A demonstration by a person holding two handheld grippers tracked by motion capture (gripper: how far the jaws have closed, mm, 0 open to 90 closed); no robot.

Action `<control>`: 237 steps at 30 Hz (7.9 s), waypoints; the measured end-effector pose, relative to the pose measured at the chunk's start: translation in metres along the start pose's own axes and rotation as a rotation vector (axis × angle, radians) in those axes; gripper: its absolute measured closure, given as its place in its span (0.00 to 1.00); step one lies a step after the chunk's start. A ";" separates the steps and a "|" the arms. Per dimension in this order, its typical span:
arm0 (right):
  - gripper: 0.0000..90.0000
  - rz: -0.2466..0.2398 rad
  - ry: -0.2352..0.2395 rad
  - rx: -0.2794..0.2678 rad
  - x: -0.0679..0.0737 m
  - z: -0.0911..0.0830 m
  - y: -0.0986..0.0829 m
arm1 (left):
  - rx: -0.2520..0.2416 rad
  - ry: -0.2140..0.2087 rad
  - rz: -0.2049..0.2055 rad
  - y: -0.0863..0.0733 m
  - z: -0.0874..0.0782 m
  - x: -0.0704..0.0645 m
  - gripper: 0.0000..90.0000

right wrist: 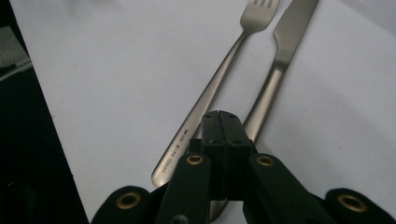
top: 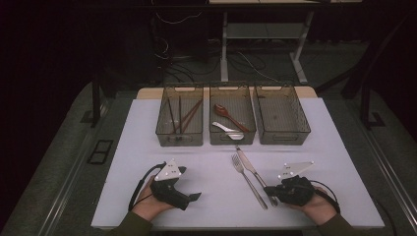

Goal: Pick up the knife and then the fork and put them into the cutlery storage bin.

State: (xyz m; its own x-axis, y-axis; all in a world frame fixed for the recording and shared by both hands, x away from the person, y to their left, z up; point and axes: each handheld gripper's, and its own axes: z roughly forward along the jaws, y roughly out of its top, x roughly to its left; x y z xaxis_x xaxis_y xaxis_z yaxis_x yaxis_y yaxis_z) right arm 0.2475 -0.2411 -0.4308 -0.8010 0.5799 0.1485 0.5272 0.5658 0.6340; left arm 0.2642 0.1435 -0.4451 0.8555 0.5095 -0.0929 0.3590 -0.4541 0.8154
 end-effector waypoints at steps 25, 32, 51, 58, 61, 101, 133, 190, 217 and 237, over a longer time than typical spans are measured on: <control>1.00 -0.013 -0.084 0.087 0.002 0.008 0.000 | -0.001 0.000 -0.001 0.000 0.000 0.000 0.00; 0.99 -0.013 -0.128 0.093 -0.006 0.006 -0.001 | 0.000 0.000 -0.001 0.000 0.000 0.000 0.00; 0.54 -0.008 -0.021 0.127 -0.031 -0.005 0.024 | 0.000 -0.003 -0.002 0.000 0.000 0.000 0.00; 0.48 -0.041 -0.005 0.193 -0.038 0.001 0.048 | 0.001 -0.002 -0.001 0.000 0.001 0.000 0.00; 0.49 -0.055 -0.019 0.216 -0.039 0.004 0.058 | 0.001 -0.003 0.000 0.000 0.001 0.000 0.00; 0.83 -0.200 -0.080 0.590 -0.032 0.058 0.096 | 0.002 -0.006 0.000 -0.001 0.001 0.001 0.00; 0.89 -0.156 -0.026 0.358 -0.049 0.028 0.087 | -0.003 -0.004 0.000 -0.001 0.000 0.001 0.00; 0.89 0.099 -0.068 -0.344 -0.103 -0.048 0.063 | 0.000 -0.004 -0.002 -0.001 0.000 0.002 0.00; 0.89 0.146 -0.186 -0.478 -0.128 -0.085 0.070 | 0.003 -0.001 -0.006 -0.001 0.001 0.002 0.00; 0.89 0.213 -0.296 -0.484 -0.171 -0.097 0.087 | -0.001 -0.003 -0.013 -0.002 0.001 0.003 0.00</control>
State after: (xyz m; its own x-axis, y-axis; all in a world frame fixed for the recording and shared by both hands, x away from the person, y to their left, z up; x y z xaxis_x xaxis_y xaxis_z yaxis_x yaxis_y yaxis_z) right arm 0.4032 -0.3476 -0.3276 -0.5429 0.8286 0.1367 0.4227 0.1289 0.8970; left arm 0.2665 0.1454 -0.4475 0.8517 0.5134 -0.1053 0.3698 -0.4463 0.8149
